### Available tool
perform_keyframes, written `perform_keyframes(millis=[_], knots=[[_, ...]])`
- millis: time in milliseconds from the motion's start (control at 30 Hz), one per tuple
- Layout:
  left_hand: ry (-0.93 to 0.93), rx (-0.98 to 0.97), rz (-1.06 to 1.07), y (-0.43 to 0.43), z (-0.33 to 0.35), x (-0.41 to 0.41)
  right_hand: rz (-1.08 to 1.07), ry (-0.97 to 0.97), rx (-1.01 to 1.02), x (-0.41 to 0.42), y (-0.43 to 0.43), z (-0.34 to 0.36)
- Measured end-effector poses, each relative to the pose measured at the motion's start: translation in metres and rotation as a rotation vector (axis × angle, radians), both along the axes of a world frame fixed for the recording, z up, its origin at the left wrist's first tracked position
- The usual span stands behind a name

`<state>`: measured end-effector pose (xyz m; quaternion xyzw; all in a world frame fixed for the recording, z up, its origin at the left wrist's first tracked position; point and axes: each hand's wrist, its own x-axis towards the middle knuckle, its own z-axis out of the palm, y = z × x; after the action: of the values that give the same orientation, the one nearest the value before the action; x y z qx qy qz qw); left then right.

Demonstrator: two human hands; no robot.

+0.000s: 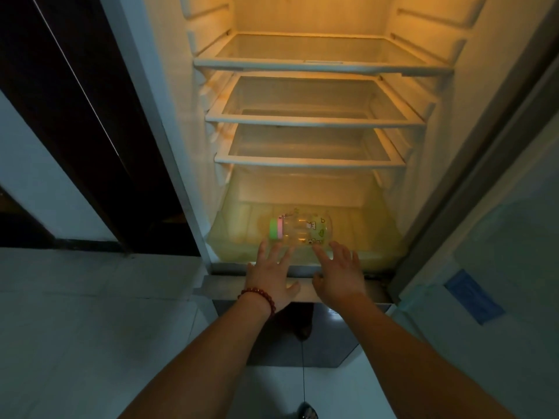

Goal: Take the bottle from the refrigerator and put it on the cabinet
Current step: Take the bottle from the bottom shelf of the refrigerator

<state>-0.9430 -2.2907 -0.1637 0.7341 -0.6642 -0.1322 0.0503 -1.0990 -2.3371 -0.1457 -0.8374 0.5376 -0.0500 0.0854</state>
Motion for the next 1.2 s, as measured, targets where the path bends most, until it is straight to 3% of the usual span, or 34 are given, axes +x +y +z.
perform_keyframes(millis=[400,667,1200], knots=[[0.029,0.056,-0.075,0.013,0.014,0.007,-0.002,-0.006,0.029,-0.005,0.009,0.003],[0.154,-0.215,-0.082,0.011,0.033,0.020,0.008,-0.114,-0.122,-0.008,-0.003,0.027],[0.189,-0.208,0.079,-0.053,0.036,0.043,0.068,-0.155,-0.099,0.027,-0.086,0.026]])
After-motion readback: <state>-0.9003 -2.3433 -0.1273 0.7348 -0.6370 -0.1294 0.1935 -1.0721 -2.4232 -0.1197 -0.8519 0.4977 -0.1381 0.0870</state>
